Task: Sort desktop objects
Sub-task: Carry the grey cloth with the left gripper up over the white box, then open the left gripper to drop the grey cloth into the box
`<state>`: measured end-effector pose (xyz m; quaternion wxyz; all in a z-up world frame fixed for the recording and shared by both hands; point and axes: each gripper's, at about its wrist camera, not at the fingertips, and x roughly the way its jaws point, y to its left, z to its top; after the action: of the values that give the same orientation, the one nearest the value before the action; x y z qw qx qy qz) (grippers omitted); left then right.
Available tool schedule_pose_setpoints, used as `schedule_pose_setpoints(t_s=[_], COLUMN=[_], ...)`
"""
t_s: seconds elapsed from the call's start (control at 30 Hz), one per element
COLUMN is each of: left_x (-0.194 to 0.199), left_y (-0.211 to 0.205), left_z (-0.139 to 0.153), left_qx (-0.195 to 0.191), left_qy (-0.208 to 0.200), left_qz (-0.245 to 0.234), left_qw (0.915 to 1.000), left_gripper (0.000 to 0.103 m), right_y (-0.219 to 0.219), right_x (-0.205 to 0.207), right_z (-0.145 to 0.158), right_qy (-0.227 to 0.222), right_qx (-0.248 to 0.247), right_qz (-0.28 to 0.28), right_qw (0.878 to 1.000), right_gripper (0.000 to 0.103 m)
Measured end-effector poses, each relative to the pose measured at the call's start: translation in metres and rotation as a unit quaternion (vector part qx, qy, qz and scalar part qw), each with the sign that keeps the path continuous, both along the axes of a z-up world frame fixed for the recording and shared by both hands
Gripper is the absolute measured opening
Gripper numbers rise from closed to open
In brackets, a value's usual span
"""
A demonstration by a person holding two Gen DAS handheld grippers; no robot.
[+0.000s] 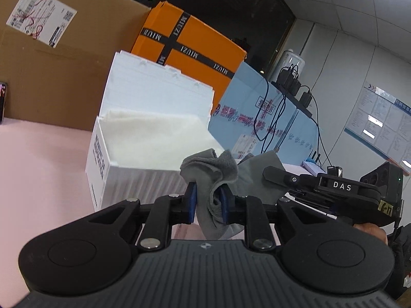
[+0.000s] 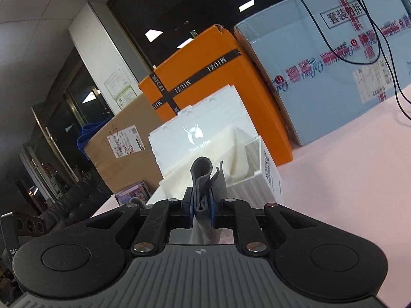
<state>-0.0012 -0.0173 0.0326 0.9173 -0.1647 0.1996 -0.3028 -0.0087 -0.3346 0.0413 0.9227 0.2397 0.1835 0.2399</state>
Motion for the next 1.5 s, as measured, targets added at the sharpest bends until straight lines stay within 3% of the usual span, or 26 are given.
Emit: schedule_pose_setpoints(t_s=[0.27, 0.37, 0.63, 0.9, 1.07, 1.13, 1.2, 1.27, 1.3, 1.5], left_x=[0.018, 0.032, 0.066, 0.085, 0.088, 0.086, 0.084, 0.083, 0.082, 0.086], left_y=[0.007, 0.007, -0.002, -0.002, -0.008, -0.010, -0.010, -0.009, -0.008, 0.006], left_z=[0.026, 0.028, 0.017, -0.002, -0.007, -0.008, -0.007, -0.007, -0.006, -0.006], left_qx=[-0.010, -0.013, -0.005, 0.032, 0.061, 0.075, 0.087, 0.091, 0.094, 0.087], left_qy=[-0.059, -0.062, -0.045, -0.023, -0.034, -0.048, -0.061, -0.070, -0.074, -0.070], left_qz=[0.046, 0.057, 0.061, 0.091, 0.102, 0.111, 0.125, 0.139, 0.146, 0.188], left_qw=[0.9972, 0.9964, 0.9971, 0.9951, 0.9924, 0.9898, 0.9865, 0.9836, 0.9821, 0.9757], left_gripper=[0.017, 0.017, 0.017, 0.017, 0.018, 0.023, 0.027, 0.042, 0.051, 0.065], right_y=[0.014, 0.019, 0.033, 0.042, 0.045, 0.047, 0.048, 0.048, 0.047, 0.043], right_x=[0.023, 0.038, 0.079, 0.102, 0.105, 0.105, 0.103, 0.103, 0.102, 0.103], right_z=[0.031, 0.035, 0.021, 0.002, -0.005, -0.006, -0.007, -0.009, -0.010, -0.014], right_qy=[-0.062, -0.077, -0.064, -0.056, -0.051, -0.057, -0.062, -0.064, -0.066, -0.066], right_qx=[-0.023, -0.031, -0.062, -0.110, -0.136, -0.150, -0.160, -0.170, -0.177, -0.192], right_qz=[0.002, -0.004, -0.020, -0.032, -0.036, -0.041, -0.048, -0.060, -0.065, -0.078], right_qw=[0.998, 0.997, 0.996, 0.992, 0.989, 0.986, 0.984, 0.981, 0.980, 0.976], right_gripper=[0.011, 0.011, 0.011, 0.011, 0.011, 0.012, 0.022, 0.033, 0.033, 0.049])
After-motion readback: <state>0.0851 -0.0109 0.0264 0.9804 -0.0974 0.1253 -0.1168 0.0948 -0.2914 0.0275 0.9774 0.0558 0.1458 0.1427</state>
